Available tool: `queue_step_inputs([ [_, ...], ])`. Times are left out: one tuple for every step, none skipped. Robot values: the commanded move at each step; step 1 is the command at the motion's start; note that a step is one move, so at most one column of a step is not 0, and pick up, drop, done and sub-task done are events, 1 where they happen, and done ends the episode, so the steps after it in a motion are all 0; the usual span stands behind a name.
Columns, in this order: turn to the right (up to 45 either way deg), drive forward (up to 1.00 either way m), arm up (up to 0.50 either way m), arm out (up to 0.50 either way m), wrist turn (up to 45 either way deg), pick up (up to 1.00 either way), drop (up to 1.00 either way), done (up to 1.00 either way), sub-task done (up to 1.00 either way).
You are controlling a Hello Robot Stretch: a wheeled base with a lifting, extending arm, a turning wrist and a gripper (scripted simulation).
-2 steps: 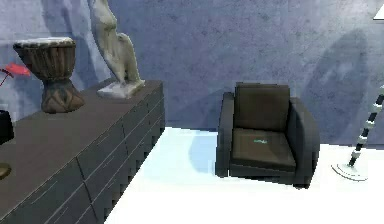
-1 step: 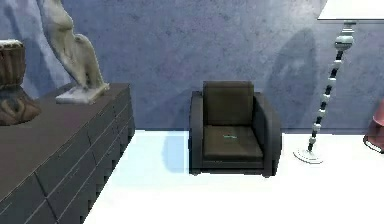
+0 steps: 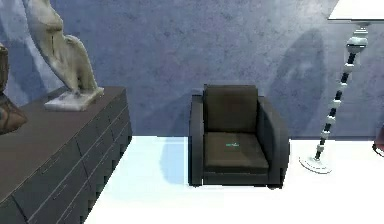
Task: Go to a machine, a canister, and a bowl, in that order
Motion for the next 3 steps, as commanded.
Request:
queue_step_inputs([
  [-45.0, 0.00, 0.00, 0.00, 0.0, 0.00, 0.00, 0.00, 0.00],
  [-42.0, 0.00, 0.00, 0.00, 0.0, 0.00, 0.00, 0.00, 0.00],
  [0.0, 0.40, 0.00, 0.00, 0.0, 0.00, 0.00, 0.00, 0.00],
])
